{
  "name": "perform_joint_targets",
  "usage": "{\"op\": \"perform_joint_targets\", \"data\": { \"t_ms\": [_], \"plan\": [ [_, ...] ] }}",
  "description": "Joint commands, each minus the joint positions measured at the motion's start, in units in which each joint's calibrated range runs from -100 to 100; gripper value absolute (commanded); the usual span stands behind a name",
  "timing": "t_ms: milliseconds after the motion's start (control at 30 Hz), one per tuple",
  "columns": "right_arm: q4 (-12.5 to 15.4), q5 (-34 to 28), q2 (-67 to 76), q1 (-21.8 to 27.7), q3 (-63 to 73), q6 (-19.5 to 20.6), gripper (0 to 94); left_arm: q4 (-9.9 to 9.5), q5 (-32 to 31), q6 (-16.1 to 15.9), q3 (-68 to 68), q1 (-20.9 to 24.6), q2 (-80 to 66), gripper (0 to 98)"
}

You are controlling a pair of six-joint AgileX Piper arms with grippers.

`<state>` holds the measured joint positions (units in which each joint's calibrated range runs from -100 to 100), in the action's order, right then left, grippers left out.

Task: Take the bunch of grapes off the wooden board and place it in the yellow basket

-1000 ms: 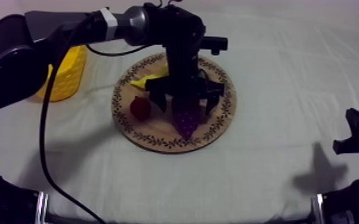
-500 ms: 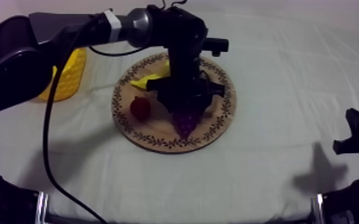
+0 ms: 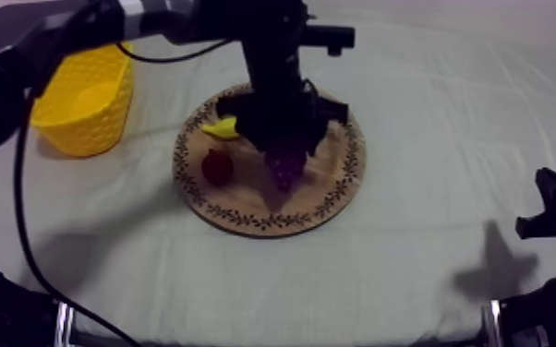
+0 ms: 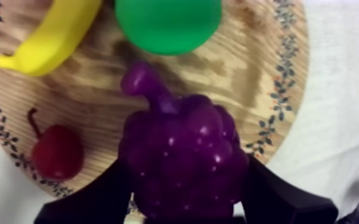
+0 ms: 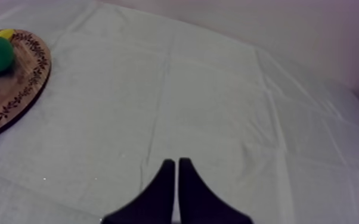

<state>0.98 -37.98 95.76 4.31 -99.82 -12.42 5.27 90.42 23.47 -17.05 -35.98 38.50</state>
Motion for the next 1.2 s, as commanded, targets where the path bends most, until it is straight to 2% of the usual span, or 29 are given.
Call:
{"op": "perform_joint_targets", "data": {
  "t_ms": [0, 367, 567, 1167],
  "plan": [
    [0.0, 0.0, 0.0, 0.0, 0.0, 0.0, 0.3, -0.24, 0.7, -0.2, 0.2, 0.1, -3.4, 48.7],
    [0.0, 0.0, 0.0, 0.0, 0.0, 0.0, 0.3, -1.79, 7.7, -1.4, -1.2, 2.2, -14.6, 49.8],
    [0.0, 0.0, 0.0, 0.0, 0.0, 0.0, 0.3, -3.02, 9.1, -3.4, -0.3, 4.7, -18.0, 51.9],
    [0.0, 0.0, 0.0, 0.0, 0.0, 0.0, 0.3, -6.79, 8.9, -11.3, 4.9, 24.0, -21.1, 54.3]
  ]
}}
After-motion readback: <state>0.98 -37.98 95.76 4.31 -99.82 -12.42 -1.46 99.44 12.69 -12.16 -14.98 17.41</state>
